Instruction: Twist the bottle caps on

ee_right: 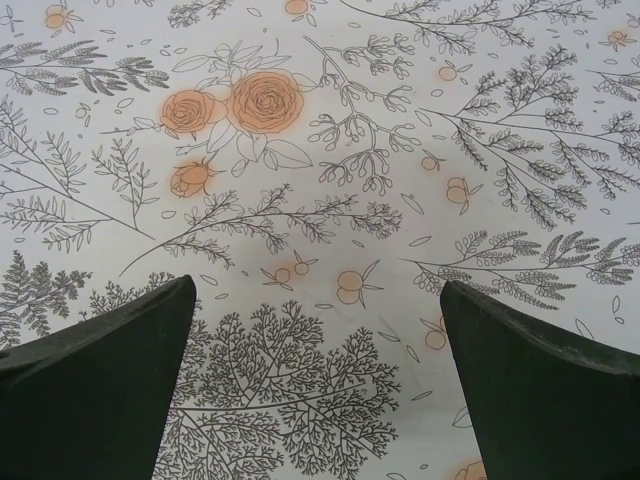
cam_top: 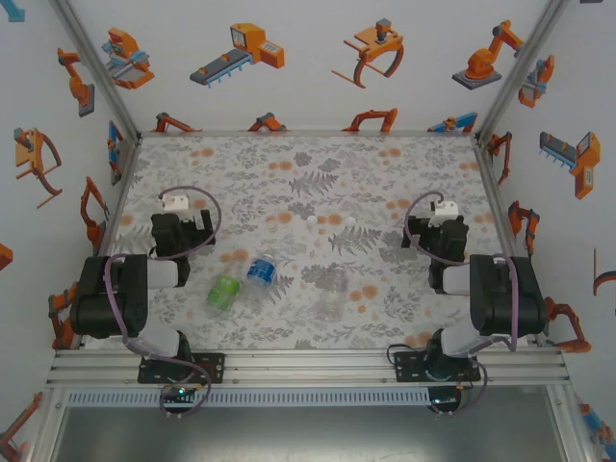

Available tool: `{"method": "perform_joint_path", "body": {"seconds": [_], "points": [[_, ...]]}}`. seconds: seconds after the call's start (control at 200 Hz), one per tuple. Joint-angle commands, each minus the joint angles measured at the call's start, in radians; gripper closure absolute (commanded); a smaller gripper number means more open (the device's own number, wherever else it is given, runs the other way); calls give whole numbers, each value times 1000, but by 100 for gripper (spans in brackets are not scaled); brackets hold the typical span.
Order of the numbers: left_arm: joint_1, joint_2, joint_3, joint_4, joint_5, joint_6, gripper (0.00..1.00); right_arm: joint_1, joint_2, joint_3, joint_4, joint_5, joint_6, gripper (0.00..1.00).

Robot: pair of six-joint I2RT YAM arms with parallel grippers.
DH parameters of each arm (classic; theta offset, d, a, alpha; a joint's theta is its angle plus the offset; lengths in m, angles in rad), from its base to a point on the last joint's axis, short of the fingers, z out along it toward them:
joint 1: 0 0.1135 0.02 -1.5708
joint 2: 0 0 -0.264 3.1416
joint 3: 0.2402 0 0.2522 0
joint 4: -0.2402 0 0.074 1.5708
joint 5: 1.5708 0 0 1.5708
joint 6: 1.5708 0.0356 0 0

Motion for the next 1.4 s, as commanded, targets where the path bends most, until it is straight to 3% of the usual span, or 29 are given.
{"method": "perform_joint_path", "body": {"seconds": [0.0,1.011,1.227,1.397], "points": [[4,-3,15,-1,-6,-14,3,-2,1,20,20,-19,-12,1],[8,-4,17,-5,-7,-18,3,-2,0,40,-19,19,1,1],[5,-81,68,-162,-42,-26,3,1,-98,29,-76,27,4,3],[-1,-186,132,-353,-116,-52,3,17,-265,84,-312,40,0,5]]}}
